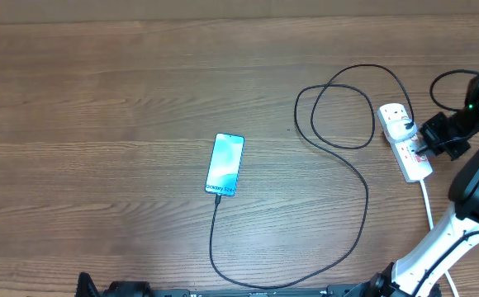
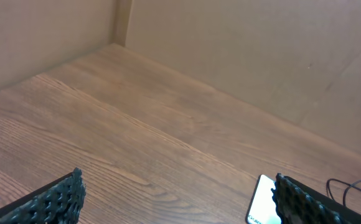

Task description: Plug charger to phone and switch on socket

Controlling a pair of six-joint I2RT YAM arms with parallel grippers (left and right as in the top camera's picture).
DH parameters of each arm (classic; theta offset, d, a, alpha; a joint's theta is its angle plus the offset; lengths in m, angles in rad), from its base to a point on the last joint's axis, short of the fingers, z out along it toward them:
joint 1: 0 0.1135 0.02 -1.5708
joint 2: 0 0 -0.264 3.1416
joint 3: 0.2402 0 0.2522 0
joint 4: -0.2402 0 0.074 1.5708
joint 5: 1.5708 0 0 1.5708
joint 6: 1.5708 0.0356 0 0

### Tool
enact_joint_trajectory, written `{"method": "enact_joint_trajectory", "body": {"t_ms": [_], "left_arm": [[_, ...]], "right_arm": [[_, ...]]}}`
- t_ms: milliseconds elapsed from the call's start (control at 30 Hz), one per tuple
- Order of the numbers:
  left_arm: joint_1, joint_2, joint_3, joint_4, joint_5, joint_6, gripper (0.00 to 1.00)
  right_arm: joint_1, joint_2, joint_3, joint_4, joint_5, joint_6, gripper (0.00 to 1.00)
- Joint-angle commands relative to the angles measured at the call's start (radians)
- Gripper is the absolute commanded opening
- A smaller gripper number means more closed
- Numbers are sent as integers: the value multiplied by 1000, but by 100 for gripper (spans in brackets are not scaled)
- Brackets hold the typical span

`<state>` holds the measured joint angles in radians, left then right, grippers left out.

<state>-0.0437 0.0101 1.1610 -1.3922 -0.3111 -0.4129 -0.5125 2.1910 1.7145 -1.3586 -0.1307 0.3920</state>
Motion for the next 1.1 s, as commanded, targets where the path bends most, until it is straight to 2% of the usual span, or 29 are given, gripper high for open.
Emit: {"method": "enact_joint_trajectory", "body": {"t_ms": [0,467,1067], "left_arm": [[5,-5,1,1,-11,-6,100],[5,-5,1,1,-11,-6,99],[5,-5,1,1,-11,-6,99]], "right_arm": [[-13,10,86,-39,32,2,4],[26,2,150,-108,-6,-9,4],[63,16,127,15,-28,-7,4]]}}
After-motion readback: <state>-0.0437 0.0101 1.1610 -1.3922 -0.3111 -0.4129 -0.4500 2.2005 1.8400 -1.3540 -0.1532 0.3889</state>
